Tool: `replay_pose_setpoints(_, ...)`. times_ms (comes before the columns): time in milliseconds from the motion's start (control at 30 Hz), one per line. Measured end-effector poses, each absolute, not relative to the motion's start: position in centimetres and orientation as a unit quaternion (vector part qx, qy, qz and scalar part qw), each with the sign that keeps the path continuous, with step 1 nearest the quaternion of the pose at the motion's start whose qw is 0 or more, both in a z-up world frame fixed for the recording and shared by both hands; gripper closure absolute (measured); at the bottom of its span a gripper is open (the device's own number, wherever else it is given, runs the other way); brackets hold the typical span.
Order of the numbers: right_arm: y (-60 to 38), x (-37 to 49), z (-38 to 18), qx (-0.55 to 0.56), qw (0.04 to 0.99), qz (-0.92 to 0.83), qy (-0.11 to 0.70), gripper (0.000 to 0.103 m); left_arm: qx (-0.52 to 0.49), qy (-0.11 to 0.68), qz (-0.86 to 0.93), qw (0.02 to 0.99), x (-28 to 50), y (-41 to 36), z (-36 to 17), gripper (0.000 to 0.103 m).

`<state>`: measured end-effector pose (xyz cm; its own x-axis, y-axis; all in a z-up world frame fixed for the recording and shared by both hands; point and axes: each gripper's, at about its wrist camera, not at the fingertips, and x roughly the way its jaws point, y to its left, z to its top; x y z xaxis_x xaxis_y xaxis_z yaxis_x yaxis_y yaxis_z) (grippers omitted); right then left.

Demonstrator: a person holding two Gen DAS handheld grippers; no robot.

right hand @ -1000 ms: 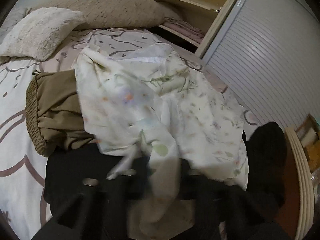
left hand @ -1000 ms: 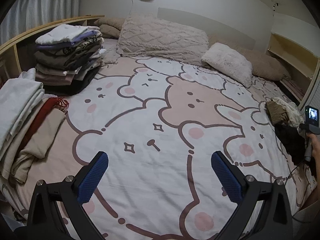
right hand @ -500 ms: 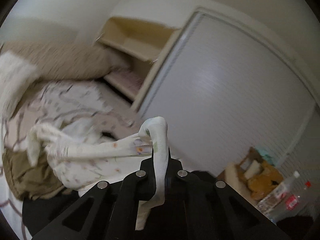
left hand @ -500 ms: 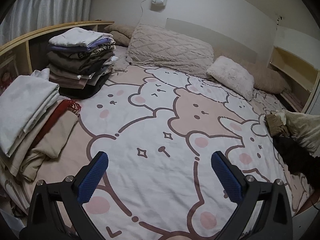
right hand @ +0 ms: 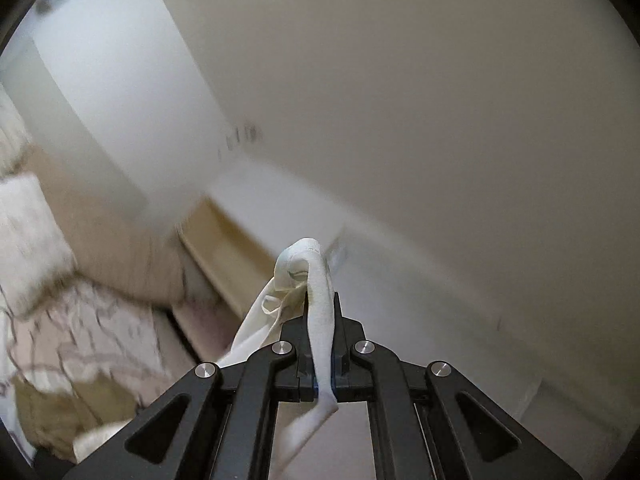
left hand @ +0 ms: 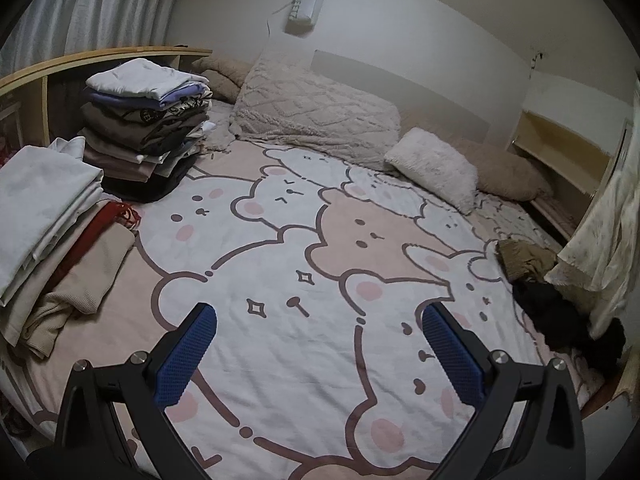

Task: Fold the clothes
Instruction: 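Lift the cream floral garment with the right gripper and spread it onto the bed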

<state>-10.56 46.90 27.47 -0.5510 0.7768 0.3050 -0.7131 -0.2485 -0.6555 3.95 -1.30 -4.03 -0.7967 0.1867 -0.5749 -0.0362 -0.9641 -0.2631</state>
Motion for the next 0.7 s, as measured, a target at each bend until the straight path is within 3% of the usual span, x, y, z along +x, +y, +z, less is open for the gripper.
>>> replay_pose_setpoints(200,30.4,-8.5,32.9,0.070,0.357,0.837,-0.409,0.101,-0.282,-0.138,0.948,0.050,5.3,-4.4,-2.2,0.000)
replay_pose_setpoints(433,18.5,-3.6,39.3,0.163,0.230,0.904,-0.321,0.101,-0.238,-0.127,0.963,-0.005,7.5,-9.7,0.8,0.000)
replay_pose_setpoints(600,18.9,-2.6,39.3,0.151,0.211,0.927,-0.271,0.101,-0.231,-0.133,0.964,-0.026,8.4,-12.6,1.1,0.000)
replay_pose_setpoints(700,23.2,-4.4,34.4,0.087,0.198,0.944,-0.249,0.101,-0.243,-0.135,0.960,-0.030,8.4,-13.0,0.1,0.000)
